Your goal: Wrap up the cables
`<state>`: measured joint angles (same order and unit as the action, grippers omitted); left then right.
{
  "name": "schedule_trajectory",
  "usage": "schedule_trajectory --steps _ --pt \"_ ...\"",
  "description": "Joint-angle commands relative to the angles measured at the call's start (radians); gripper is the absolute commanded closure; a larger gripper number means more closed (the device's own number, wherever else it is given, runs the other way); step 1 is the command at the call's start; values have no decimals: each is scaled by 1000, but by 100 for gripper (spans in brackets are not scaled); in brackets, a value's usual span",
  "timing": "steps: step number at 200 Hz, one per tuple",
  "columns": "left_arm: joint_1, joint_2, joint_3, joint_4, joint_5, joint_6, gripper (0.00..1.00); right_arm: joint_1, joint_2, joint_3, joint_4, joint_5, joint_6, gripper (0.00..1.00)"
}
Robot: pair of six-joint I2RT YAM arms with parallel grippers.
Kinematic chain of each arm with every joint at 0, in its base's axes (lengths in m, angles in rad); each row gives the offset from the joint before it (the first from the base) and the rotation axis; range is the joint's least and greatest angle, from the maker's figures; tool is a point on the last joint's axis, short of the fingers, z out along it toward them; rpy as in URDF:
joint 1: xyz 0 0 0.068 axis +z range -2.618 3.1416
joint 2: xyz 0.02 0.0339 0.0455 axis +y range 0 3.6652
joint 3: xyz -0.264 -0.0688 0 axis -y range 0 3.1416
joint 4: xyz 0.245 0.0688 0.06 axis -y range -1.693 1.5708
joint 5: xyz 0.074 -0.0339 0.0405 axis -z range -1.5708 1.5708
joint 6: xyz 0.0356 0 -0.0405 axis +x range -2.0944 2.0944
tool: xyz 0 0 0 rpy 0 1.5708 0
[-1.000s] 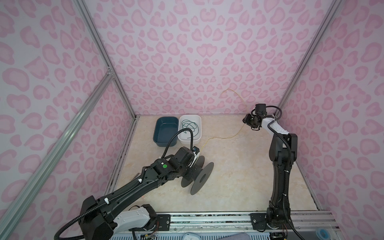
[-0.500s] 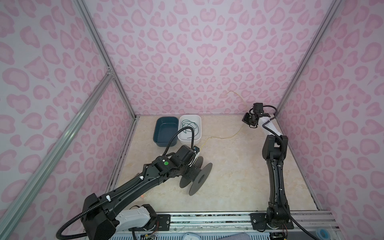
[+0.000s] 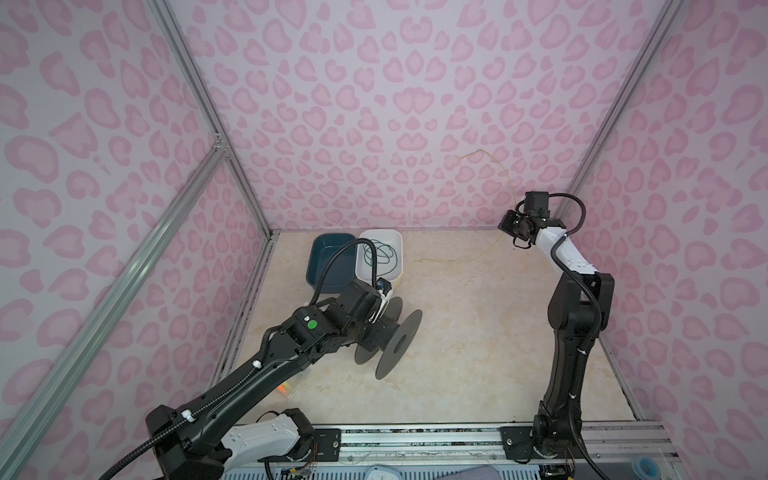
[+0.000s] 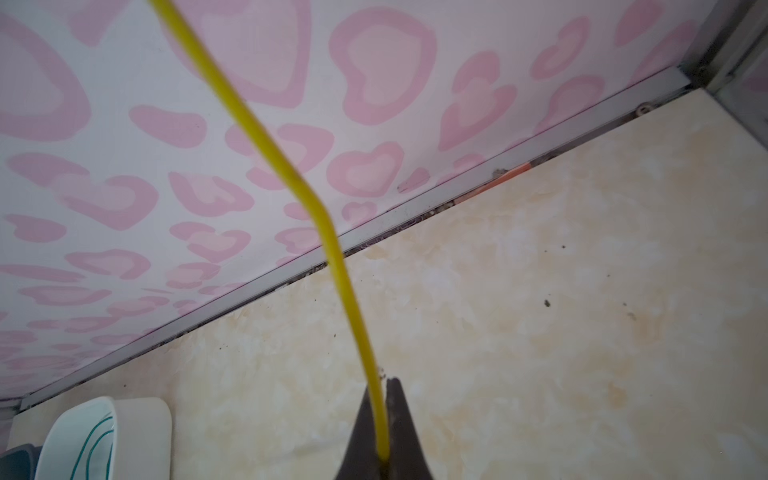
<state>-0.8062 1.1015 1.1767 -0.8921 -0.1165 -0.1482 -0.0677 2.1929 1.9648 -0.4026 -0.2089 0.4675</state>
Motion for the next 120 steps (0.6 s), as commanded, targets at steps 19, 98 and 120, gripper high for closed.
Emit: schedule_trajectory --steps 19,98,120 --pt "1 -111 82 -53 -54 -24 96 -11 -106 -215 75 77 4 100" --pt "131 -113 346 -3 117 -42 96 -5 -408 -737 228 119 10 100" --pt "158 -78 415 27 193 -73 96 11 -460 -805 233 147 4 100"
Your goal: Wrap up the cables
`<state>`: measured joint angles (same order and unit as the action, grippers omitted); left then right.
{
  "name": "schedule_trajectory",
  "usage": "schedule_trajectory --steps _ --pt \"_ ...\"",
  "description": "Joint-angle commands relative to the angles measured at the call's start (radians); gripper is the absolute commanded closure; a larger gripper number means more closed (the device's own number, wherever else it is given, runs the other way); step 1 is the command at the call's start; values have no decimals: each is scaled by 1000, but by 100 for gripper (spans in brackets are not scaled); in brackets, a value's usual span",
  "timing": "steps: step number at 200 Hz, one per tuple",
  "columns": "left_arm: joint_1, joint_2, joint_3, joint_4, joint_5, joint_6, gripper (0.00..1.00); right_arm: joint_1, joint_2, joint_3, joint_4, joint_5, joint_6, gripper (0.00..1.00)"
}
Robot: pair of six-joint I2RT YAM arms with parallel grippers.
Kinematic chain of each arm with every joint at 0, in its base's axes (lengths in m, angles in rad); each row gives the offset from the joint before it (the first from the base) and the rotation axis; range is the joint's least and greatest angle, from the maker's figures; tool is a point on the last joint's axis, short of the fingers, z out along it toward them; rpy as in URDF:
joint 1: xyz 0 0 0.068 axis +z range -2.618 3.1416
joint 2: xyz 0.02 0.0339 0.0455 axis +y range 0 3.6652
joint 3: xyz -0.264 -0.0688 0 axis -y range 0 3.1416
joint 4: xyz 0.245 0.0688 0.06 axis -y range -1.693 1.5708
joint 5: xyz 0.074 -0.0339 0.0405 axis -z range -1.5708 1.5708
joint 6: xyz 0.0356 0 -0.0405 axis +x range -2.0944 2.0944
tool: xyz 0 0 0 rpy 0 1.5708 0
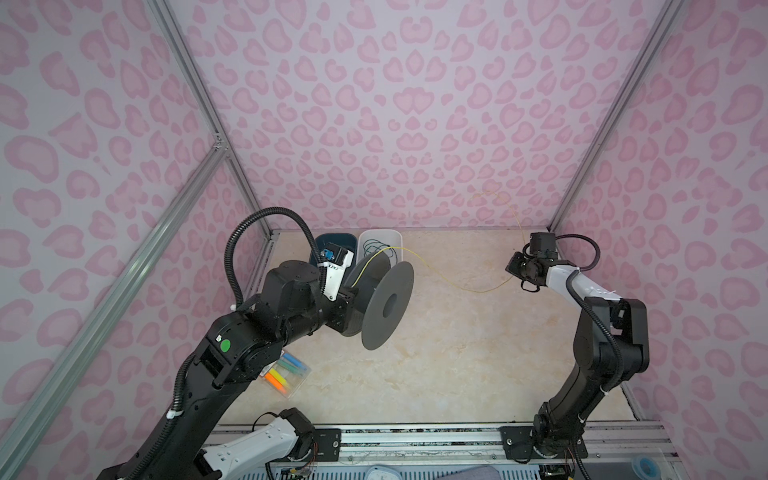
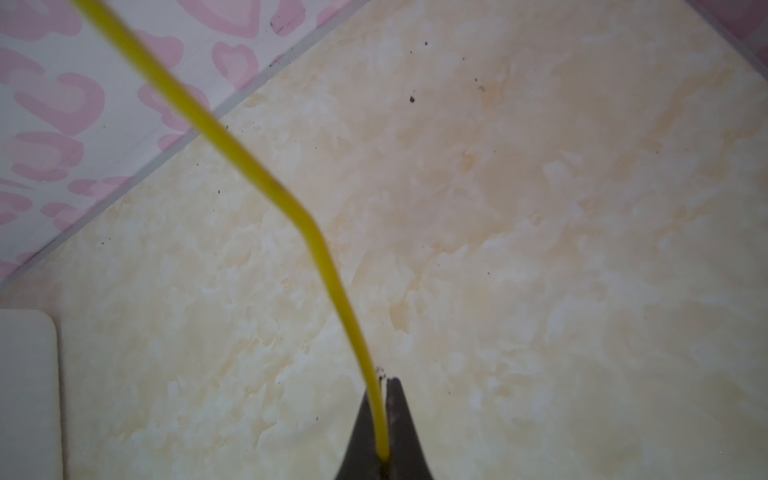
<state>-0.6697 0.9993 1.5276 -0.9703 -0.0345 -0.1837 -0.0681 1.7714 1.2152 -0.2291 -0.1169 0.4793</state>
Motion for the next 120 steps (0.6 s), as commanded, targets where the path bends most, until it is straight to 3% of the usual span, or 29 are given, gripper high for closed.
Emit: schedule_trajectory --steps 1,67,120 --pt "23 26 66 107 113 -39 96 13 -42 -60 60 56 -8 100" --pt "116 108 127 265 10 -127 96 148 -196 -223 73 95 10 100" --pt "169 159 123 420 -148 -234 96 382 -296 -291 59 122 -11 100"
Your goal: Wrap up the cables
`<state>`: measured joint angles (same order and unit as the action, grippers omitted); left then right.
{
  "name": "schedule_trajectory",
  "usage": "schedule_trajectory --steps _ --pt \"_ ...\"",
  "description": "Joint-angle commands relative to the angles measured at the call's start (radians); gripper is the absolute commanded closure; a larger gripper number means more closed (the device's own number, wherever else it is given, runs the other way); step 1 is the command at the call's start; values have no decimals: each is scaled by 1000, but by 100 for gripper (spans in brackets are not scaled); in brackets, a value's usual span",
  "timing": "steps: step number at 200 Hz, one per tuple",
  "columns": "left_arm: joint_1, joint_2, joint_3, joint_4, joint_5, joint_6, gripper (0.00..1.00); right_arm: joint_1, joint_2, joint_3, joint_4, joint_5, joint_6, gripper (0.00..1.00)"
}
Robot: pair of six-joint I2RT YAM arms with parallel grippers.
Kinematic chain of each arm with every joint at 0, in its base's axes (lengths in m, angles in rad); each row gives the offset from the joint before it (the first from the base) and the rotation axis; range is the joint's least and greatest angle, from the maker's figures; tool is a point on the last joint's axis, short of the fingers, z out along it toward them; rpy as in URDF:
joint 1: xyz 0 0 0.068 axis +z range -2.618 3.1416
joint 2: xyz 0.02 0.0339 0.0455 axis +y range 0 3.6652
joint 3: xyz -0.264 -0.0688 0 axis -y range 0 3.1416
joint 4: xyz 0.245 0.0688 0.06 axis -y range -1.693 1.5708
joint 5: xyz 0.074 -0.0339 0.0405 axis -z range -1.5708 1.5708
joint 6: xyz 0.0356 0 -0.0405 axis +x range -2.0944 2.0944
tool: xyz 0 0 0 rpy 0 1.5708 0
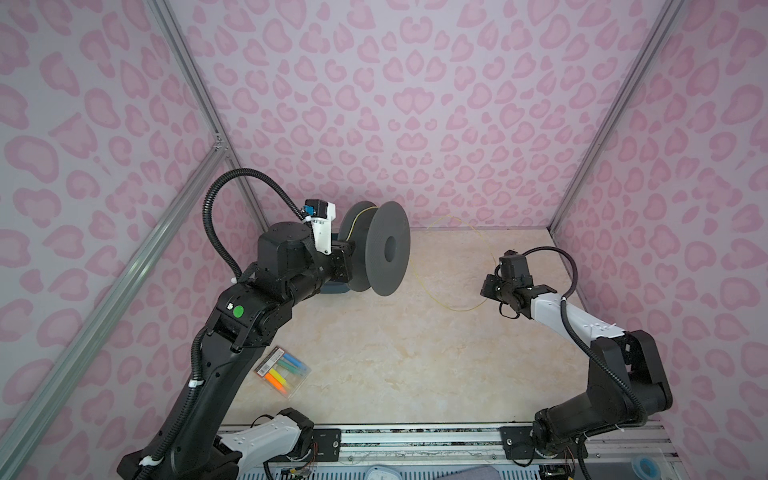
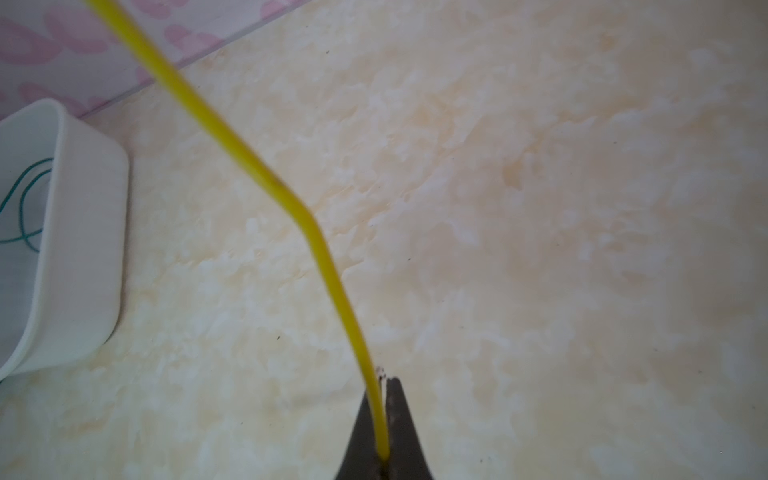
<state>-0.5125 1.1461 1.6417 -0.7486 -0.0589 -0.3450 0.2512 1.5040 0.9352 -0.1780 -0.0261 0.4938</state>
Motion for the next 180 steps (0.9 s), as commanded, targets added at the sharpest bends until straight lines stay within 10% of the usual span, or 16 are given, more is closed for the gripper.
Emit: schedule_trajectory --steps 1,88,180 --pt "13 13 8 201 -129 -73 96 68 -30 -8 5 33 -27 100" --pt "26 162 -48 420 -514 -13 96 439 -199 123 -194 169 -89 100" --pt "70 326 -19 463 -550 11 96 503 -496 201 -297 260 -28 100"
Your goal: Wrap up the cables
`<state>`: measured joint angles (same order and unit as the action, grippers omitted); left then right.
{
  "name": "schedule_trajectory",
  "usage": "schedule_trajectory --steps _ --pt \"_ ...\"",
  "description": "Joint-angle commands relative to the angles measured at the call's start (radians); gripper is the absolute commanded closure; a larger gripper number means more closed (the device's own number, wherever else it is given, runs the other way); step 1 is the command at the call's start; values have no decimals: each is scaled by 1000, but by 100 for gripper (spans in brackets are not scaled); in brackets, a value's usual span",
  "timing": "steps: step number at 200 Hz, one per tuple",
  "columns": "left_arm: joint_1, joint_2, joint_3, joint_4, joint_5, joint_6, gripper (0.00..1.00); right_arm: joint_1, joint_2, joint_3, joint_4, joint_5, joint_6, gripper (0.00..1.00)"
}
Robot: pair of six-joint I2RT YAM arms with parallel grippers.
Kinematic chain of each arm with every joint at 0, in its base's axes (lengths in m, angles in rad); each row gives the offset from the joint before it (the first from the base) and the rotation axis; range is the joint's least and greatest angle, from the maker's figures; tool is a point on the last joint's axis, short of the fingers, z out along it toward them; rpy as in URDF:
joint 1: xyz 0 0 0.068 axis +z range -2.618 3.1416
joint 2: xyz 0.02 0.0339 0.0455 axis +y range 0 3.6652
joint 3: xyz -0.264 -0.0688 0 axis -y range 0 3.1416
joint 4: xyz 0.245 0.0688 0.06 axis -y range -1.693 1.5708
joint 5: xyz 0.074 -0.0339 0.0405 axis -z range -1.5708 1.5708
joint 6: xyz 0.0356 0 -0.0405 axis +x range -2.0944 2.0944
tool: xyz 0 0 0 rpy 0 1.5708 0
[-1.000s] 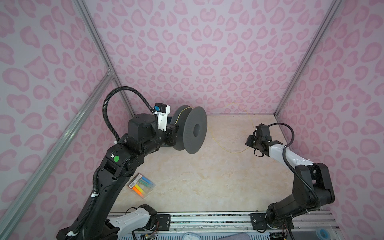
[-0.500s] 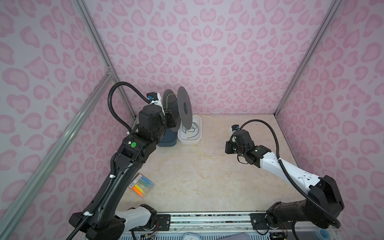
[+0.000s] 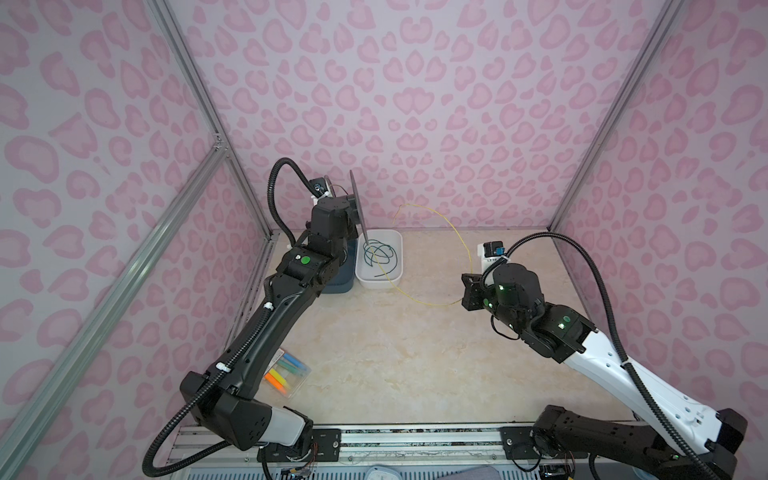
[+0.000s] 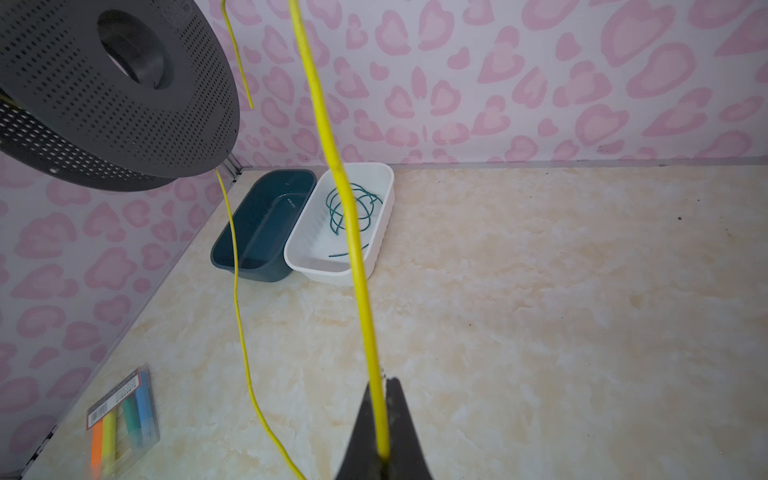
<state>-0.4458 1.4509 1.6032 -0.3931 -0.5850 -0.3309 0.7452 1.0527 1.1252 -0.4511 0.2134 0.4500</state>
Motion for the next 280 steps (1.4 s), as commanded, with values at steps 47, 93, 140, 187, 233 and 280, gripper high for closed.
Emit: schedule_trajectory --steps 47,93,140,187,233,280 --pt "4 107 34 104 -53 -15 96 46 -98 166 -27 -30 29 100" --pt "-1 196 68 91 32 -88 97 92 -31 259 91 -124 65 100" --pt "-62 227 62 92 125 -45 97 95 125 494 150 -222 59 100" --pt "-184 217 -18 153 181 -10 97 95 239 659 191 -234 39 100" --pt "-293 219 -120 231 238 -13 97 76 309 734 197 -214 9 100" --pt "-345 147 -303 325 314 -39 97 -94 322 735 195 -280 45 100"
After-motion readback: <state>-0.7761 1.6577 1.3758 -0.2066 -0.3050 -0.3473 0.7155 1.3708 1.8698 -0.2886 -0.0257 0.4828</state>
